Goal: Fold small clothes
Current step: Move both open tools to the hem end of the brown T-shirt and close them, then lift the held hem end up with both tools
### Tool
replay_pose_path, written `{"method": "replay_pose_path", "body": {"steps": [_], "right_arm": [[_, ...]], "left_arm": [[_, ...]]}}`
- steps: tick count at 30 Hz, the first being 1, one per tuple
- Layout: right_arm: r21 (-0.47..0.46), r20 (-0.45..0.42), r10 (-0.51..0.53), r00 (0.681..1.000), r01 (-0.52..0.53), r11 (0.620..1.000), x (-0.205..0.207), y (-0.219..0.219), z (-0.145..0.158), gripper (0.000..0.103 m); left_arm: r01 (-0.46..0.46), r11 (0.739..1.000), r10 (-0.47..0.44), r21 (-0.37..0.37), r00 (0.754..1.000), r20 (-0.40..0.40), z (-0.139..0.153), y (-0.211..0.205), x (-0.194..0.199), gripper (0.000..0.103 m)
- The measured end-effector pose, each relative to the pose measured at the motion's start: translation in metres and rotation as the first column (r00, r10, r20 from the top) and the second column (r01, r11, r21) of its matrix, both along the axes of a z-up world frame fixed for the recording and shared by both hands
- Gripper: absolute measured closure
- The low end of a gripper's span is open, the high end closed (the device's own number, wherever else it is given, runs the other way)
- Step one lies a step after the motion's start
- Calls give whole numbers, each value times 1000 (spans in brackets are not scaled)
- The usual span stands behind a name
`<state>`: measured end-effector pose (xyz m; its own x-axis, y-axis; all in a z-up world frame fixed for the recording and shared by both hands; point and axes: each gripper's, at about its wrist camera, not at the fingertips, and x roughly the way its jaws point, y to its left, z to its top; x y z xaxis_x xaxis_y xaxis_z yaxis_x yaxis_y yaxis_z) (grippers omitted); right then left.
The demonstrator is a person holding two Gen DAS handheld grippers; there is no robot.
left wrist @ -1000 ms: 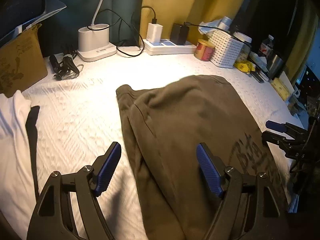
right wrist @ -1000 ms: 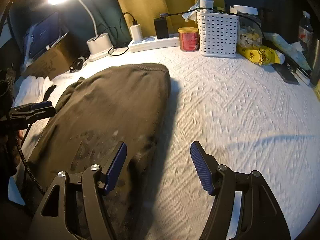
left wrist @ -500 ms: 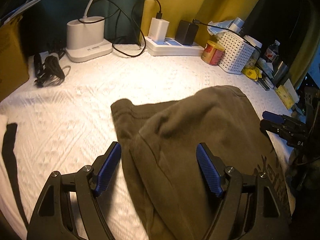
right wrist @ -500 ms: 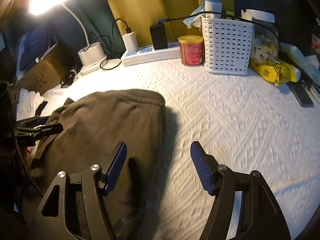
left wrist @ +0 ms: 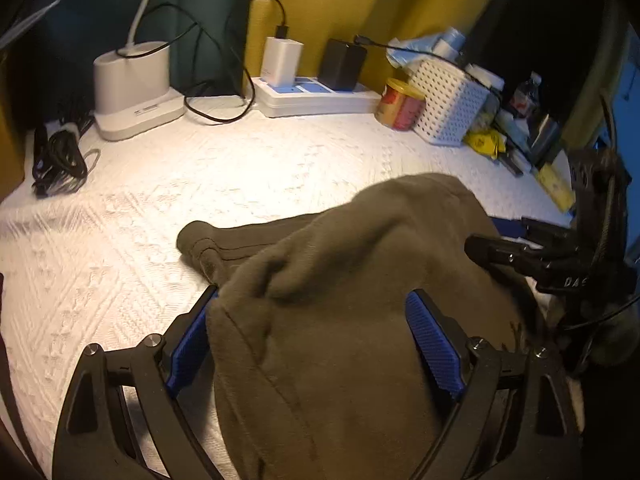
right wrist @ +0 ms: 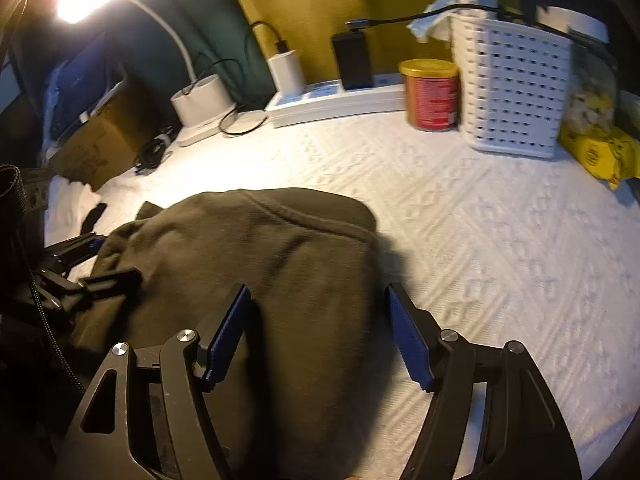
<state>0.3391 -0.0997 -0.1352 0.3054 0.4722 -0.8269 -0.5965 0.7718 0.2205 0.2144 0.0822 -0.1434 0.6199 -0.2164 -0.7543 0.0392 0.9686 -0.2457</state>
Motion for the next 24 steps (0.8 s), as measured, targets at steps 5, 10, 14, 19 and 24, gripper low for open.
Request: {"method": "replay_pose_path", "body": {"steps": [5,10,14,19,24], "right_arm": [[-49,25,48,999,-46,998,-8,16,-1,31],[-92,51,80,995,-75,993,-16,28,-3,42],[-81,47,111,993,-107,991,-21,33,-2,77],[-108,83,163,983,-154,982,-35,43,2,90],[-81,99,163,982,-155,985,-43,41,11,91]], "left_arm": [[9,998,-9,56,1000,-1,0,-8,1,55],[24,997,-24,72,1000,-3,0,-11,1,74],[37,997,-37,75,999,1,1,-16,-1,80],[44,998,-46,54,998,40,10,-22,-10,81],[29,999,-33,45,997,68,21,-26,-20,82]]}}
